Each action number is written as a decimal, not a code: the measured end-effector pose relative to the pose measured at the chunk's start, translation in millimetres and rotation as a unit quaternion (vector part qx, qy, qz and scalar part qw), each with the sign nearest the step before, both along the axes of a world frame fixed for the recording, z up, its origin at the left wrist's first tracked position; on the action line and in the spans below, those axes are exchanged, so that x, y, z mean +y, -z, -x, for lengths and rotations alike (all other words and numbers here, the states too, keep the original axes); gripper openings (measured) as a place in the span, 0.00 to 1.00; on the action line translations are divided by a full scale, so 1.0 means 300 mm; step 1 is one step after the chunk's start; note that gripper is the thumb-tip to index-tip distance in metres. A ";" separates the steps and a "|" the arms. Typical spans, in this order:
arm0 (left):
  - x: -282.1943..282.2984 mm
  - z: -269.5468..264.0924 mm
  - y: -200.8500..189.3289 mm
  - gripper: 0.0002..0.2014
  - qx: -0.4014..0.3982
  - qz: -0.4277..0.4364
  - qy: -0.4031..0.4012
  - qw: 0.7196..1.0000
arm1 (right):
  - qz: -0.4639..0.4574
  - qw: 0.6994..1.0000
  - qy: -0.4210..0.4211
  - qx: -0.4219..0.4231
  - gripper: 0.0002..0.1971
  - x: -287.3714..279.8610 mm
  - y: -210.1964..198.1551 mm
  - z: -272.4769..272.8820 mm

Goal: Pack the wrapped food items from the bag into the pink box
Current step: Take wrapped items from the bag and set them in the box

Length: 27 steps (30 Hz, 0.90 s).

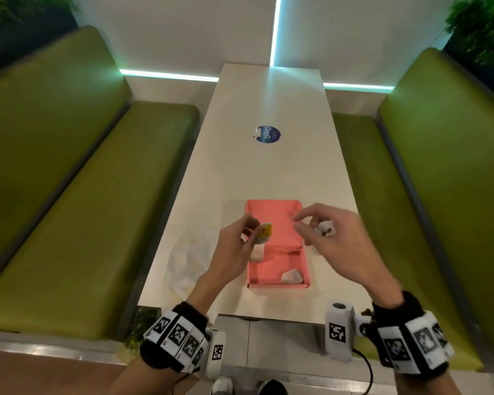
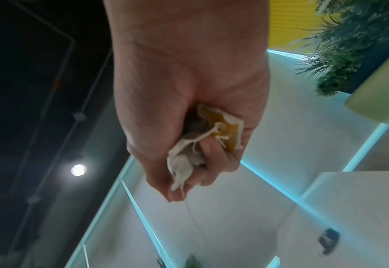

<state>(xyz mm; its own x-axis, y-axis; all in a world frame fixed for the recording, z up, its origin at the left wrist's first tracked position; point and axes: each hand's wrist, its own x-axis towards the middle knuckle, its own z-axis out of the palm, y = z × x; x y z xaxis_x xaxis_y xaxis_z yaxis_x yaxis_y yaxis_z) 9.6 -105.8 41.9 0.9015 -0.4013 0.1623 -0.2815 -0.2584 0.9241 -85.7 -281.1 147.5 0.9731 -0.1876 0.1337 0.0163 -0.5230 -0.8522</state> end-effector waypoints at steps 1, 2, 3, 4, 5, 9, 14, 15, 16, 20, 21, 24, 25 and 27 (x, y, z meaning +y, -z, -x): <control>0.006 -0.004 0.012 0.06 0.000 -0.007 -0.001 1.000 | -0.014 1.000 -0.001 -0.018 0.04 0.002 -0.041 0.014; 0.011 -0.006 0.023 0.08 0.002 -0.009 0.000 1.000 | -0.021 0.999 0.000 -0.037 0.04 0.002 -0.079 0.026; 0.015 -0.005 0.031 0.08 0.005 -0.006 0.002 1.000 | -0.023 0.998 0.000 -0.054 0.04 0.001 -0.116 0.038; 0.019 -0.004 0.038 0.08 0.007 -0.004 0.004 1.000 | -0.021 0.997 0.001 -0.068 0.03 -0.002 -0.145 0.047; 0.023 -0.002 0.042 0.08 0.007 -0.005 0.004 1.000 | -0.019 0.997 0.001 -0.078 0.03 -0.005 -0.168 0.051; 0.016 0.007 0.019 0.06 0.015 0.010 0.003 1.000 | -0.017 0.998 0.000 -0.067 0.01 -0.007 -0.154 0.021; -0.012 0.038 -0.044 0.05 0.006 0.052 0.035 0.998 | 0.035 0.999 0.001 0.011 0.06 0.008 0.045 -0.066; -0.017 0.045 -0.054 0.05 0.011 0.065 0.043 0.997 | 0.049 0.999 -0.001 0.014 0.07 0.008 0.082 -0.082; -0.019 0.050 -0.060 0.05 0.016 0.077 0.050 0.996 | 0.053 0.998 -0.002 0.014 0.08 0.008 0.112 -0.095; -0.015 0.047 -0.060 0.06 0.007 0.087 0.042 0.995 | -0.013 1.000 0.000 0.014 0.02 0.015 0.174 -0.114; -0.012 0.045 -0.059 0.05 0.009 0.094 0.036 0.995 | -0.025 1.000 0.000 0.010 0.02 0.021 0.182 -0.111; -0.011 0.046 -0.060 0.04 0.021 0.118 0.019 0.993 | -0.044 0.999 -0.006 0.007 0.03 0.042 0.201 -0.096; -0.010 0.049 -0.062 0.04 0.025 0.124 0.019 0.992 | -0.048 0.999 -0.010 0.010 0.04 0.046 0.205 -0.092; -0.005 0.059 -0.062 0.04 0.039 0.134 0.030 0.990 | -0.052 0.998 -0.012 0.014 0.05 0.048 0.204 -0.087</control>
